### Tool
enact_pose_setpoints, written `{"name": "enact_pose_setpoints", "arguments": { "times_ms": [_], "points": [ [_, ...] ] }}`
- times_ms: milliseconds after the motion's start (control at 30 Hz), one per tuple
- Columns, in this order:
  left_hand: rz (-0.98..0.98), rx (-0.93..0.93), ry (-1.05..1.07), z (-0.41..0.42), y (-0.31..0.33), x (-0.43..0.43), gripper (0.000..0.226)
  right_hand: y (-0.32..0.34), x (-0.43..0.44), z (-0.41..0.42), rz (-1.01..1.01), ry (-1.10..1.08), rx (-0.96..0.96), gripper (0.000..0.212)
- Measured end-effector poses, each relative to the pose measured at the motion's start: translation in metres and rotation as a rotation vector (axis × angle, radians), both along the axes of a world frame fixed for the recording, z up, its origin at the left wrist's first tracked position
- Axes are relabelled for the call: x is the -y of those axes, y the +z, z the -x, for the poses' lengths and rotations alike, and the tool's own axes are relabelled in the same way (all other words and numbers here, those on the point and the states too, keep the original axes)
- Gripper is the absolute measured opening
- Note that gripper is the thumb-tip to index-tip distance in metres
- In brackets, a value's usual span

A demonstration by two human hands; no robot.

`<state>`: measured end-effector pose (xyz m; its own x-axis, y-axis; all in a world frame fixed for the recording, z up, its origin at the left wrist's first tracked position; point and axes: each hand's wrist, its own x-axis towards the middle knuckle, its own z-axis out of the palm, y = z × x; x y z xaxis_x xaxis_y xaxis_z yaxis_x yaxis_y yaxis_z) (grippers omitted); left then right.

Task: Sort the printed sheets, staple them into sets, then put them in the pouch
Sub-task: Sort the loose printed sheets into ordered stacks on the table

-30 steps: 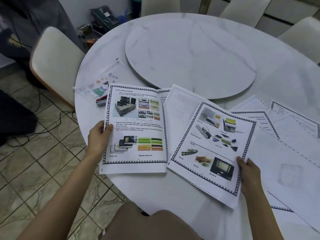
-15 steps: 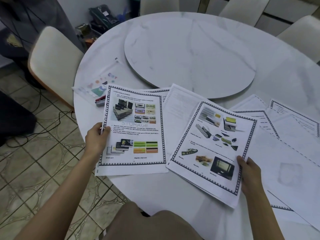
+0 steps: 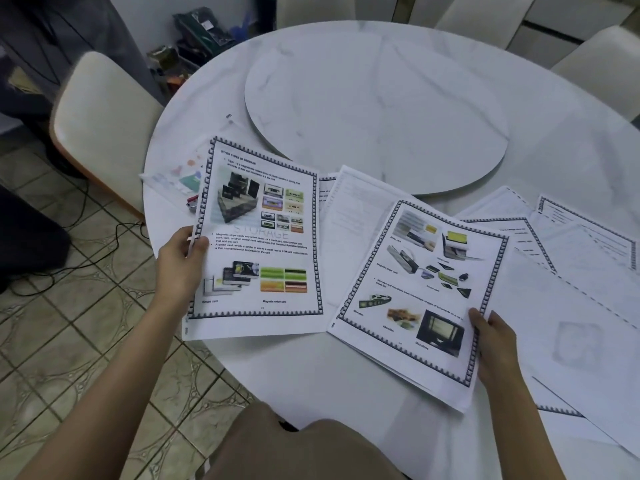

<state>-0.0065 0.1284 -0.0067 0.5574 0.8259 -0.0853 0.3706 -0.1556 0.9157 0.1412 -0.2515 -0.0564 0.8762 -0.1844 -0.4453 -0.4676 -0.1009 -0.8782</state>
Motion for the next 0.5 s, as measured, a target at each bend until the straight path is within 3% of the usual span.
{"name": "enact_pose_setpoints", "arguments": {
  "times_ms": [133, 300, 500],
  "points": [
    [0.053, 0.079, 0.011, -0.003, 0.010, -0.004, 0.038, 0.000, -0.001, 0.000, 0.002, 0.008, 0.005, 0.014],
    [0.165, 0.168, -0.089, -0.006, 0.014, -0.010, 0.014, -0.003, 0.001, 0.000, 0.023, 0.031, 0.004, 0.017],
    [0.244, 0.219, -0.142, -0.017, 0.018, 0.004, 0.015, -0.002, -0.002, 0.002, 0.019, 0.056, -0.005, 0.019]
  ]
}}
